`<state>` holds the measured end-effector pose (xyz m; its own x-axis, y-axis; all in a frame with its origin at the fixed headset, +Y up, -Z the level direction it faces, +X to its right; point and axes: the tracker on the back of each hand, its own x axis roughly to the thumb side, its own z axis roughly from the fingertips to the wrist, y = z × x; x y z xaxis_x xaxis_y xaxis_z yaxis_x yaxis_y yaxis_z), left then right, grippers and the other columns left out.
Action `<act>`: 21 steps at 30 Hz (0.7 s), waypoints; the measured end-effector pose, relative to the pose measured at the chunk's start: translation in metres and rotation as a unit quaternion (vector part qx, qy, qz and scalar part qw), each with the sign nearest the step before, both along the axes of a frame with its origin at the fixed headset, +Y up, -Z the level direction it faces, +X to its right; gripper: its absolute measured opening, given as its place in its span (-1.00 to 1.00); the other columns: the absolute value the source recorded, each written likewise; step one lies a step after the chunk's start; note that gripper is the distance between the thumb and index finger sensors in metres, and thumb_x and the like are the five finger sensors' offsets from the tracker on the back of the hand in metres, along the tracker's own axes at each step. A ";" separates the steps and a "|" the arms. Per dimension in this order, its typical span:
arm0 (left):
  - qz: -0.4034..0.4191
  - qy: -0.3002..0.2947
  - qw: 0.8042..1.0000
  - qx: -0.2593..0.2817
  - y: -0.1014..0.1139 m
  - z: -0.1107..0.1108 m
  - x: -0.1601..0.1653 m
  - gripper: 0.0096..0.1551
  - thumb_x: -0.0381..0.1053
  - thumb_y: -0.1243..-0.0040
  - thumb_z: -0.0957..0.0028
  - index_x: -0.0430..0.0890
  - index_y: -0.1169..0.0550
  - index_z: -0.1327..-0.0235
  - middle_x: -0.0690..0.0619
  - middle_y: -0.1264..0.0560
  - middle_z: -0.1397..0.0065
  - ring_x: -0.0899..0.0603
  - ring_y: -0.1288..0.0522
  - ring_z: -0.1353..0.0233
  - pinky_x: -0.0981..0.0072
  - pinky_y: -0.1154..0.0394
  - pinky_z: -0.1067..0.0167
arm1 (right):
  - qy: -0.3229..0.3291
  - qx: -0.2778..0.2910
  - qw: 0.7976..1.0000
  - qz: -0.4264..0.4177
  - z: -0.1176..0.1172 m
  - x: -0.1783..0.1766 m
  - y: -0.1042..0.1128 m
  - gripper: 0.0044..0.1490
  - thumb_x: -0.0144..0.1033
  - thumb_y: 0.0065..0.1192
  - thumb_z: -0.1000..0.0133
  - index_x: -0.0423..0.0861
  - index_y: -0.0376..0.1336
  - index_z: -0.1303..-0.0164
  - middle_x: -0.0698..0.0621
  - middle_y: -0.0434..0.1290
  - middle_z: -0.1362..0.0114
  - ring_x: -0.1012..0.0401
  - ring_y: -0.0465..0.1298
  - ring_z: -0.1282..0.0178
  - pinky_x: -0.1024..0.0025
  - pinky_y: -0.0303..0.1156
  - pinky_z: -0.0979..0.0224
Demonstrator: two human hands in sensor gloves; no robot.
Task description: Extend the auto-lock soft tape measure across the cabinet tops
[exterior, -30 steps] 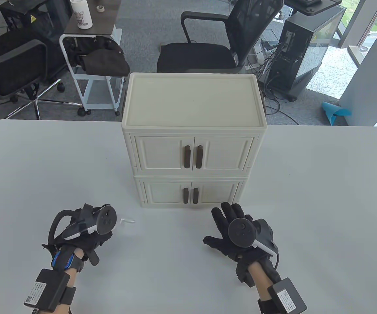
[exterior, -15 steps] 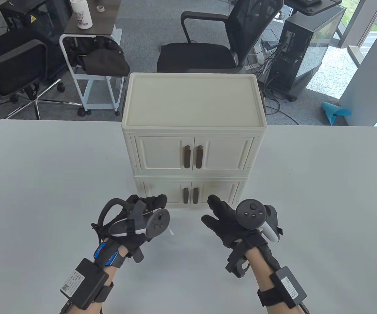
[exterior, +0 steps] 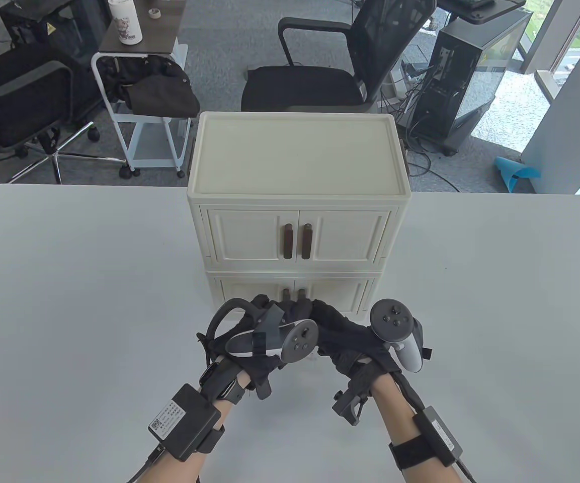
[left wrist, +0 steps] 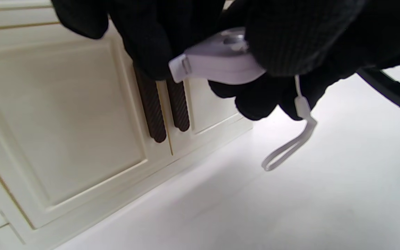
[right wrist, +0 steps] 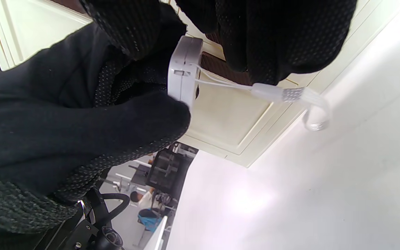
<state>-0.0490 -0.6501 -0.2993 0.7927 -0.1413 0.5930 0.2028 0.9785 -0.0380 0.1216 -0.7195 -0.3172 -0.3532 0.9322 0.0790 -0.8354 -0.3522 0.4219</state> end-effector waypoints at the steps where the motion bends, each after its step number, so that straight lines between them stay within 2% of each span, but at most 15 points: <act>1: -0.003 0.000 1.000 0.001 -0.001 0.000 0.002 0.09 0.30 -0.37 -0.02 -0.20 -0.20 -0.65 -0.05 -0.43 -0.61 -0.17 -0.56 -0.55 -0.25 -0.38 -0.49 | 0.003 0.001 1.000 0.003 0.000 -0.001 0.000 -0.13 -0.14 0.20 -0.31 -0.38 -0.03 -0.62 -0.47 0.31 -0.52 -0.30 0.47 -0.35 -0.15 0.45 -0.25; 8: -0.003 -0.002 1.000 0.000 -0.003 -0.001 0.009 0.11 0.30 -0.36 -0.02 -0.23 -0.18 -0.66 -0.05 -0.43 -0.61 -0.17 -0.56 -0.55 -0.25 -0.38 -0.49 | -0.017 -0.023 1.000 -0.006 -0.001 -0.006 -0.005 -0.10 -0.17 0.27 -0.28 -0.42 -0.02 -0.59 -0.39 0.44 -0.40 -0.19 0.59 -0.20 -0.04 0.52 -0.15; 13: 0.003 -0.004 1.000 0.003 -0.003 0.000 0.012 0.12 0.30 -0.36 -0.02 -0.23 -0.17 -0.66 -0.05 -0.42 -0.61 -0.17 -0.56 -0.55 -0.26 -0.37 -0.49 | -0.054 -0.030 0.998 -0.009 -0.001 -0.006 -0.007 -0.14 -0.25 0.37 -0.24 -0.42 0.05 -0.55 -0.28 0.54 -0.26 -0.02 0.68 0.00 0.11 0.61 -0.01; 18: 0.000 0.000 1.000 0.001 -0.005 0.004 0.004 0.16 0.31 -0.35 -0.03 -0.22 -0.11 -0.69 -0.08 -0.35 -0.67 -0.21 -0.48 -0.62 -0.29 -0.33 -0.51 | -0.058 -0.036 0.998 -0.010 0.000 -0.004 -0.007 -0.18 -0.27 0.39 -0.23 -0.37 0.09 -0.54 -0.29 0.55 -0.24 0.00 0.69 0.04 0.14 0.63 0.02; 21: 0.008 0.011 1.000 0.003 -0.009 0.005 -0.008 0.12 0.28 -0.33 -0.07 -0.20 -0.10 -0.69 -0.08 -0.33 -0.68 -0.22 -0.46 -0.63 -0.29 -0.32 -0.52 | -0.063 -0.033 0.997 -0.014 0.000 0.003 -0.004 -0.26 -0.27 0.39 -0.23 -0.30 0.14 -0.51 -0.28 0.56 -0.24 0.00 0.69 0.05 0.14 0.62 0.03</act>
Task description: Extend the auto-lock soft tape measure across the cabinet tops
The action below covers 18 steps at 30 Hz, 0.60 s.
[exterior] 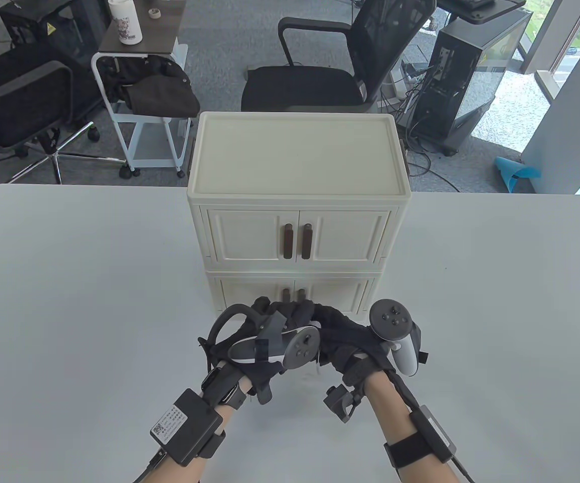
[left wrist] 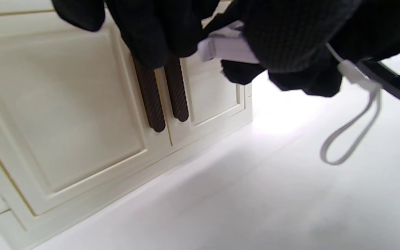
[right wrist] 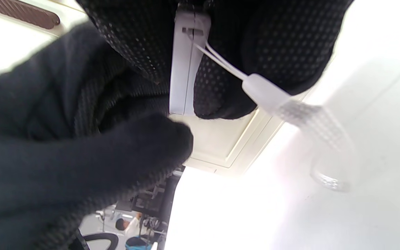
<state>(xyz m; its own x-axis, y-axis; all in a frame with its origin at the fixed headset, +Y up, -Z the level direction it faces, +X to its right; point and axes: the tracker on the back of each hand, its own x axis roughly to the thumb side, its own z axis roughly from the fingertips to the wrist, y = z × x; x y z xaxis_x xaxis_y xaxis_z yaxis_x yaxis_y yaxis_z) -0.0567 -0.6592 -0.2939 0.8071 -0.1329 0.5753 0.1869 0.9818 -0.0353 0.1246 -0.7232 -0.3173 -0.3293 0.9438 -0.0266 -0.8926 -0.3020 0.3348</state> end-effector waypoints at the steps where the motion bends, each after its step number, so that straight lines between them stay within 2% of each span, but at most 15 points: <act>1: 0.009 0.004 1.000 -0.002 -0.001 0.000 -0.004 0.08 0.27 -0.28 -0.11 -0.20 -0.10 -0.69 -0.08 -0.33 -0.68 -0.23 -0.46 -0.63 -0.30 -0.31 -0.52 | -0.001 0.000 1.000 -0.006 0.000 0.002 0.001 -0.29 -0.28 0.39 -0.23 -0.27 0.17 -0.50 -0.28 0.56 -0.24 0.00 0.70 0.05 0.14 0.62 0.03; 4: 0.047 0.018 0.999 -0.009 -0.005 -0.002 -0.015 -0.10 0.25 -0.11 -0.22 -0.15 -0.14 -0.69 -0.07 -0.34 -0.68 -0.23 -0.46 -0.62 -0.30 -0.31 -0.51 | 0.002 -0.002 1.000 -0.029 0.000 0.007 0.003 -0.32 -0.28 0.39 -0.23 -0.24 0.20 -0.48 -0.28 0.56 -0.24 0.00 0.70 0.05 0.13 0.62 0.02; 8: 0.105 0.024 0.994 -0.015 -0.009 -0.003 -0.022 -0.21 0.23 -0.02 -0.27 -0.09 -0.19 -0.67 -0.04 -0.36 -0.67 -0.23 -0.46 -0.62 -0.31 -0.31 -0.51 | 0.014 0.004 0.999 -0.039 0.002 0.011 0.007 -0.34 -0.30 0.35 -0.25 -0.25 0.20 -0.50 -0.30 0.55 -0.26 -0.02 0.69 0.03 0.12 0.62 0.01; 13: 0.156 0.020 0.987 -0.006 -0.014 0.000 -0.023 -0.33 0.18 -0.01 -0.28 -0.06 -0.29 -0.60 0.03 -0.43 -0.60 -0.18 -0.51 -0.57 -0.31 -0.31 -0.51 | 0.018 -0.001 0.998 -0.063 0.004 0.012 0.009 -0.34 -0.31 0.35 -0.25 -0.28 0.20 -0.50 -0.32 0.54 -0.26 -0.02 0.69 0.03 0.11 0.62 0.01; 18: 0.169 0.025 0.985 0.000 -0.015 0.004 -0.023 -0.37 0.16 -0.01 -0.29 -0.06 -0.32 -0.56 0.06 -0.46 -0.56 -0.17 -0.52 -0.56 -0.31 -0.32 -0.51 | 0.020 -0.003 0.997 -0.070 0.005 0.013 0.008 -0.32 -0.30 0.35 -0.25 -0.31 0.20 -0.50 -0.32 0.55 -0.26 -0.01 0.70 0.04 0.12 0.63 0.02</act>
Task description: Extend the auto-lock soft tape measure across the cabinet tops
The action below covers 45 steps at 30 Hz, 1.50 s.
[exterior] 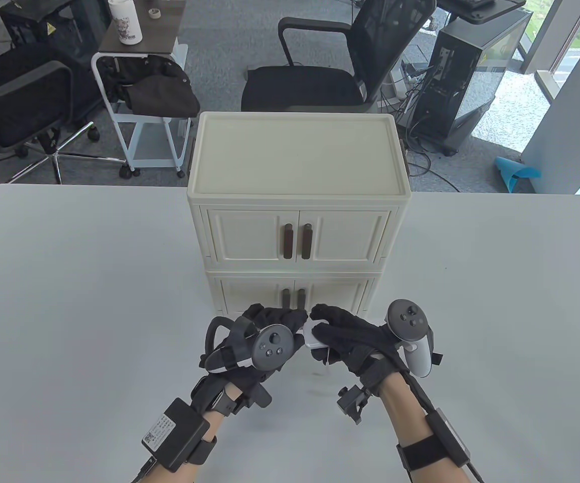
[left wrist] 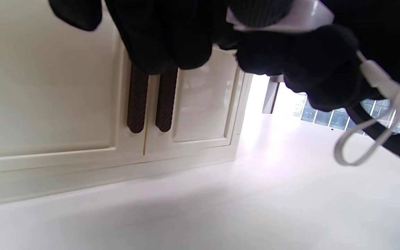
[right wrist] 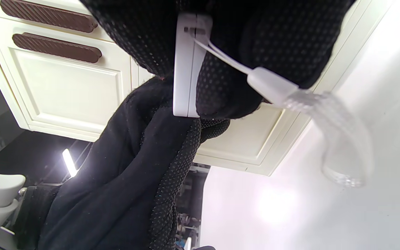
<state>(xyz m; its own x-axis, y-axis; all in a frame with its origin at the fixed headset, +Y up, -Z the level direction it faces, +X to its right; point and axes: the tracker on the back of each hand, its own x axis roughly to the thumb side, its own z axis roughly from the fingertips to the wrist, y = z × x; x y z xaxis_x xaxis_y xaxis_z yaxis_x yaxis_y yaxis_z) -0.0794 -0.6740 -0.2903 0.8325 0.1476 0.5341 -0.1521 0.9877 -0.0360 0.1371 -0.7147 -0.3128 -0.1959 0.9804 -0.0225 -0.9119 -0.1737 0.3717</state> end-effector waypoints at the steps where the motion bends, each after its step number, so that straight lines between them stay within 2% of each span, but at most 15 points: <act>1: -0.001 0.001 1.000 0.005 0.001 0.001 0.000 -0.39 0.15 -0.01 -0.29 -0.06 -0.34 -0.54 0.06 -0.47 -0.55 -0.15 -0.53 -0.55 -0.31 -0.32 -0.51 | 0.003 -0.003 1.000 -0.002 0.000 0.000 0.000 -0.32 -0.31 0.35 -0.25 -0.31 0.20 -0.50 -0.33 0.55 -0.26 -0.01 0.70 0.04 0.12 0.63 0.01; 5: -0.012 0.011 0.999 0.031 0.002 0.001 0.001 -0.48 0.12 -0.01 -0.30 -0.04 -0.41 -0.46 0.11 -0.54 -0.47 -0.11 -0.58 -0.49 -0.30 -0.33 -0.50 | 0.002 -0.002 1.000 0.001 0.001 -0.002 0.001 -0.32 -0.31 0.35 -0.25 -0.33 0.20 -0.49 -0.33 0.55 -0.25 0.00 0.70 0.03 0.13 0.65 0.01; 13: 0.005 0.015 0.999 0.031 0.002 0.003 -0.004 -0.51 0.14 0.00 -0.30 -0.01 -0.44 -0.43 0.15 -0.56 -0.43 -0.09 -0.60 -0.47 -0.30 -0.34 -0.50 | 0.004 -0.003 1.000 -0.003 0.002 -0.003 0.002 -0.31 -0.30 0.36 -0.24 -0.34 0.21 -0.48 -0.32 0.56 -0.25 0.01 0.71 0.04 0.14 0.66 0.02; 18: 0.004 0.023 0.999 0.041 0.011 0.005 -0.013 -0.52 0.15 0.01 -0.31 0.02 -0.43 -0.42 0.16 -0.56 -0.43 -0.09 -0.59 -0.48 -0.30 -0.34 -0.50 | 0.003 0.008 1.000 -0.004 0.002 -0.001 0.012 -0.31 -0.30 0.37 -0.24 -0.34 0.21 -0.48 -0.32 0.56 -0.24 0.01 0.71 0.04 0.14 0.66 0.03; 30: 0.031 0.061 0.995 0.074 0.052 0.005 -0.054 -0.54 0.16 0.05 -0.33 0.04 -0.43 -0.41 0.16 -0.55 -0.41 -0.09 -0.58 -0.46 -0.29 -0.36 -0.49 | -0.022 0.053 0.998 -0.002 -0.006 0.028 0.064 -0.30 -0.29 0.40 -0.23 -0.33 0.22 -0.47 -0.31 0.56 -0.25 0.00 0.71 0.05 0.13 0.66 0.03; 39: 0.048 0.088 0.989 0.110 0.098 0.004 -0.079 -0.54 0.16 0.09 -0.34 0.05 -0.42 -0.42 0.16 -0.54 -0.40 -0.10 -0.56 -0.45 -0.29 -0.36 -0.49 | -0.038 0.089 0.995 -0.015 -0.014 0.051 0.110 -0.30 -0.29 0.41 -0.22 -0.32 0.23 -0.47 -0.32 0.56 -0.24 0.01 0.71 0.05 0.13 0.65 0.02; 45: 0.068 0.118 0.981 0.137 0.126 0.003 -0.100 -0.54 0.15 0.09 -0.34 0.04 -0.42 -0.42 0.15 -0.54 -0.40 -0.09 -0.56 -0.46 -0.30 -0.35 -0.50 | -0.072 0.108 0.991 -0.042 -0.021 0.073 0.137 -0.30 -0.28 0.43 -0.21 -0.31 0.24 -0.47 -0.31 0.57 -0.24 0.01 0.71 0.06 0.13 0.65 0.02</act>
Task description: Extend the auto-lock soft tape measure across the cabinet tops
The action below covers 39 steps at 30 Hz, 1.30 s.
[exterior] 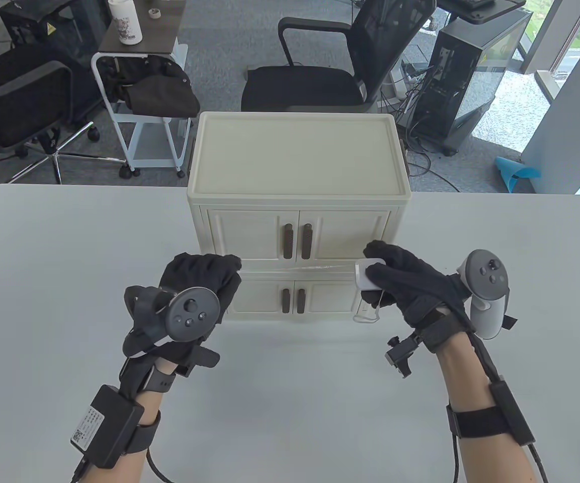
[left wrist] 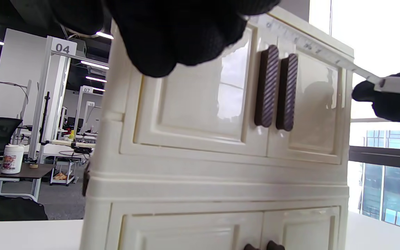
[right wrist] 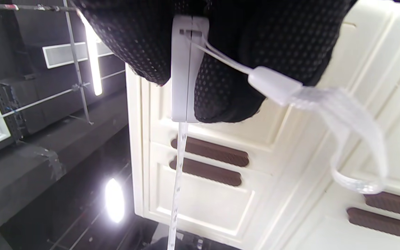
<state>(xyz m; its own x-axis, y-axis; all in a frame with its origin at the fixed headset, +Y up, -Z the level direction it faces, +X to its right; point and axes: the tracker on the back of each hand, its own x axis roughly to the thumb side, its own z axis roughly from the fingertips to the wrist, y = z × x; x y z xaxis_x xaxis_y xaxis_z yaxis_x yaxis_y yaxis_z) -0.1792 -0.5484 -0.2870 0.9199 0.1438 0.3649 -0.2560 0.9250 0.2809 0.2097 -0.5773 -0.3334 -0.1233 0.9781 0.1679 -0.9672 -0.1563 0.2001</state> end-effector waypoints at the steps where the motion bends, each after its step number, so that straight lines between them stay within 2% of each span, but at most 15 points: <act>1: 0.007 0.002 1.000 0.003 0.004 0.000 -0.004 -0.54 0.15 0.09 -0.34 0.05 -0.42 -0.42 0.17 -0.54 -0.41 -0.09 -0.56 -0.46 -0.30 -0.35 -0.50 | -0.003 0.004 1.000 -0.002 -0.001 0.004 0.005 -0.30 -0.28 0.43 -0.21 -0.31 0.24 -0.46 -0.31 0.57 -0.24 0.01 0.71 0.06 0.13 0.65 0.02; 9: 0.002 0.049 0.998 0.034 0.035 -0.003 -0.026 -0.54 0.15 0.05 -0.33 0.03 -0.45 -0.40 0.17 -0.56 -0.40 -0.09 -0.57 -0.46 -0.31 -0.35 -0.50 | -0.046 0.027 0.999 -0.013 -0.007 0.033 0.032 -0.31 -0.28 0.44 -0.21 -0.29 0.24 -0.46 -0.30 0.57 -0.24 0.01 0.71 0.05 0.12 0.64 0.01; 17: -0.006 0.095 0.994 0.048 0.054 -0.011 -0.038 -0.54 0.14 0.08 -0.34 0.02 -0.45 -0.40 0.16 -0.56 -0.40 -0.09 -0.57 -0.46 -0.31 -0.35 -0.50 | -0.073 0.031 0.996 -0.030 -0.013 0.045 0.040 -0.30 -0.28 0.44 -0.21 -0.29 0.24 -0.47 -0.29 0.56 -0.25 0.01 0.71 0.04 0.12 0.64 0.00; 29: 0.008 0.118 0.992 0.041 0.058 -0.027 -0.047 -0.54 0.15 0.09 -0.34 0.04 -0.44 -0.41 0.17 -0.55 -0.41 -0.09 -0.56 -0.47 -0.31 -0.34 -0.50 | -0.091 0.041 0.994 -0.037 -0.022 0.051 0.051 -0.30 -0.28 0.43 -0.21 -0.29 0.24 -0.47 -0.30 0.56 -0.26 0.01 0.71 0.04 0.12 0.65 -0.01; 39: 0.013 0.115 0.992 0.045 0.059 -0.033 -0.044 -0.54 0.15 0.07 -0.33 0.04 -0.44 -0.41 0.17 -0.55 -0.42 -0.09 -0.56 -0.48 -0.31 -0.34 -0.51 | -0.112 0.035 0.992 -0.038 -0.028 0.058 0.048 -0.30 -0.28 0.43 -0.21 -0.29 0.24 -0.47 -0.30 0.56 -0.26 0.00 0.71 0.03 0.11 0.64 -0.01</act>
